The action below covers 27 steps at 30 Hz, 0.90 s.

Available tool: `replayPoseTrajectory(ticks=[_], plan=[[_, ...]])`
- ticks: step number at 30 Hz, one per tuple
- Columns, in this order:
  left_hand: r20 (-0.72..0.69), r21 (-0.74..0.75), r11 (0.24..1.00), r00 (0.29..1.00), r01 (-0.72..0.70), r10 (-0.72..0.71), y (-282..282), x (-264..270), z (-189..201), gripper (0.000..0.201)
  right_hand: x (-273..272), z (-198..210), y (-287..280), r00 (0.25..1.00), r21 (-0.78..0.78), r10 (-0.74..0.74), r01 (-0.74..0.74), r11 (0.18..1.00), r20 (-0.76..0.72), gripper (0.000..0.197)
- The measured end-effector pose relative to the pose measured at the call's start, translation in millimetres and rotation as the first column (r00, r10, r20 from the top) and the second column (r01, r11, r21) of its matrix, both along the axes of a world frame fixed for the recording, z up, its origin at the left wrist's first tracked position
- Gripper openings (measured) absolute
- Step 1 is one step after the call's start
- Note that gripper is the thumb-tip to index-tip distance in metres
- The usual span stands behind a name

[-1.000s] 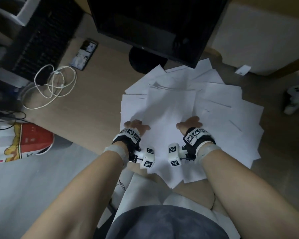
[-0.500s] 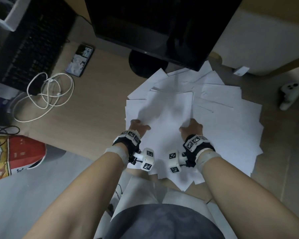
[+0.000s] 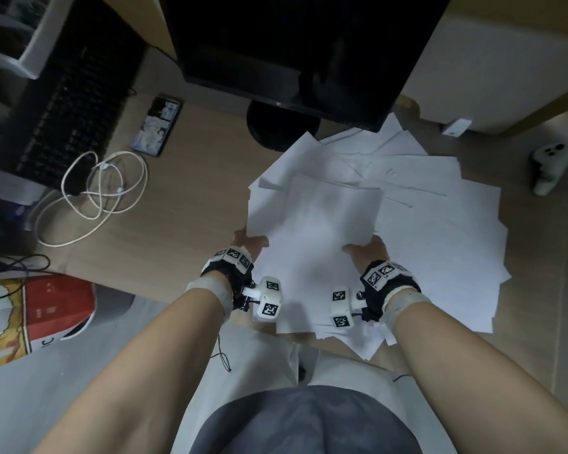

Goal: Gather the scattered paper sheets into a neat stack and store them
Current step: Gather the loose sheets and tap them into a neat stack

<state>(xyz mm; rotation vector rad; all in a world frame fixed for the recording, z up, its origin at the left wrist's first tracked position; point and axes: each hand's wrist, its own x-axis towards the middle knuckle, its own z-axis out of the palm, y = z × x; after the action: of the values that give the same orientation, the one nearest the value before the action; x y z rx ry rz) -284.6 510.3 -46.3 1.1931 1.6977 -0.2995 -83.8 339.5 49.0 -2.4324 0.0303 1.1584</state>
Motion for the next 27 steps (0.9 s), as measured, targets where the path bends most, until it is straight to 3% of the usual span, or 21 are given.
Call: replayPoseTrajectory(ticks=[1, 5, 9, 11, 14, 17, 21, 23, 25, 27], plan=[[0.019, -0.003, 1.000, 0.999, -0.028, 0.028, 2.0, -4.4, -9.8, 0.105, -2.7, -2.2, 0.4, 1.000, 0.003, -0.009, 0.009, 1.000, -0.005, 0.064], [0.063, -0.023, 0.999, 0.997, -0.032, 0.033, -14.5, 2.6, 55.0, 0.078, -11.3, -6.4, 1.5, 1.000, -0.015, 0.022, -0.022, 1.000, 0.008, 0.069], [0.096, 0.038, 0.996, 0.993, -0.075, 0.071, -24.6, 9.3, 89.5, 0.070, -4.9, -5.6, -7.1, 0.999, 0.019, 0.043, -0.044, 0.999, 0.018, 0.048], [0.115, 0.093, 0.996, 0.993, -0.017, 0.006, -28.1, 9.6, 96.1, 0.052, -0.2, -1.0, -15.2, 0.997, 0.041, 0.040, -0.043, 0.998, 0.069, 0.037], [0.024, 0.113, 0.964, 0.969, 0.241, -0.245, -30.9, 14.3, 103.3, 0.019, 8.3, 14.2, -29.8, 0.989, 0.097, 0.036, -0.051, 0.994, 0.144, 0.031], [-0.102, 0.102, 0.877, 0.881, 0.470, -0.461, -36.8, 19.1, 103.6, 0.037, 20.1, 31.6, -44.2, 0.976, 0.141, 0.013, -0.045, 0.989, 0.218, 0.027], [-0.089, 0.190, 0.752, 0.774, 0.631, -0.627, -47.7, 35.9, 99.7, 0.063, 36.7, 45.3, -60.1, 0.968, 0.149, -0.027, -0.011, 0.989, 0.250, 0.033], [-0.066, 0.174, 0.803, 0.820, 0.571, -0.569, -46.9, 54.0, 105.3, 0.055, 45.5, 44.0, -70.8, 0.964, 0.144, -0.067, 0.030, 0.989, 0.259, 0.042], [0.037, 0.159, 0.898, 0.906, 0.411, -0.421, -48.2, 70.3, 109.3, 0.045, 52.4, 46.0, -82.9, 0.960, 0.147, -0.124, 0.088, 0.985, 0.251, 0.043], [0.055, 0.148, 0.915, 0.920, 0.376, -0.387, -50.7, 79.3, 110.2, 0.041, 56.1, 44.1, -94.3, 0.961, 0.129, -0.194, 0.170, 0.977, 0.196, 0.042]])
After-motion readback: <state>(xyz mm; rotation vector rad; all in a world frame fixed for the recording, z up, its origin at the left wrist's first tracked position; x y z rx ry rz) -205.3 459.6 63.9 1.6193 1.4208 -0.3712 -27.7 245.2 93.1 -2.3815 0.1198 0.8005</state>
